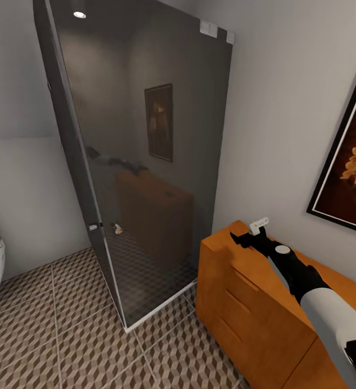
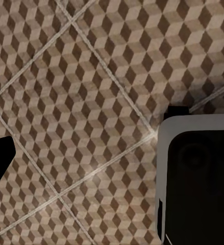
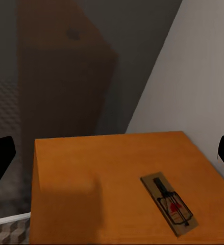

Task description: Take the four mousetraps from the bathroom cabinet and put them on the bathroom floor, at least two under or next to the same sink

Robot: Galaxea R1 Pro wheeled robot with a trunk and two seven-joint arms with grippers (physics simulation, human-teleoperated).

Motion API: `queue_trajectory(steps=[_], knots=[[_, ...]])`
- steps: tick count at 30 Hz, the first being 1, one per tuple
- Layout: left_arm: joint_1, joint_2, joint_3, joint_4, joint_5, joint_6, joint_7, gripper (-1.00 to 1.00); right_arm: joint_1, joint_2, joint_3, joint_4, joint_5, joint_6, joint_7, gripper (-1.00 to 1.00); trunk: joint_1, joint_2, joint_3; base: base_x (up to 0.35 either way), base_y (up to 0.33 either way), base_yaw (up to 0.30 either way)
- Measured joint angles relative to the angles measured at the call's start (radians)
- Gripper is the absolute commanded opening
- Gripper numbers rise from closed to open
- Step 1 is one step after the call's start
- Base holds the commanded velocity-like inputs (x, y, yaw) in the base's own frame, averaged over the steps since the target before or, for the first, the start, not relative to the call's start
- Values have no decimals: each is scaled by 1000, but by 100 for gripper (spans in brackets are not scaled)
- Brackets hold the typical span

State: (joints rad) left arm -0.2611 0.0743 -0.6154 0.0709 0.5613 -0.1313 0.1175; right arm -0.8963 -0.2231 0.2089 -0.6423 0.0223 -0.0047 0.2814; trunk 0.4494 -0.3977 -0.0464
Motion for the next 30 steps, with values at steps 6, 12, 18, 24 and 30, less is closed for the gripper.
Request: queue_trajectory(steps=[6,12,18,24,30], knots=[[0,-1,0,0,0,0,0,100,0,0,0,46,0,-1,1,100,0,0,0,0,0,0],[0,-1,0,0,0,0,0,100,0,0,-1,65,0,-2,2,100,0,0,0,0,-89,0],[0,-1,0,0,0,-1,0,100,0,0,-1,68,0,-2,2,100,0,0,0,0,-133,0],[0,-2,0,0,0,-15,0,100,0,0,0,69,0,-2,2,100,0,0,0,0,-17,0],[0,-2,0,0,0,-16,0,100,0,0,0,69,-1,-1,2,100,0,0,0,11,-4,0]])
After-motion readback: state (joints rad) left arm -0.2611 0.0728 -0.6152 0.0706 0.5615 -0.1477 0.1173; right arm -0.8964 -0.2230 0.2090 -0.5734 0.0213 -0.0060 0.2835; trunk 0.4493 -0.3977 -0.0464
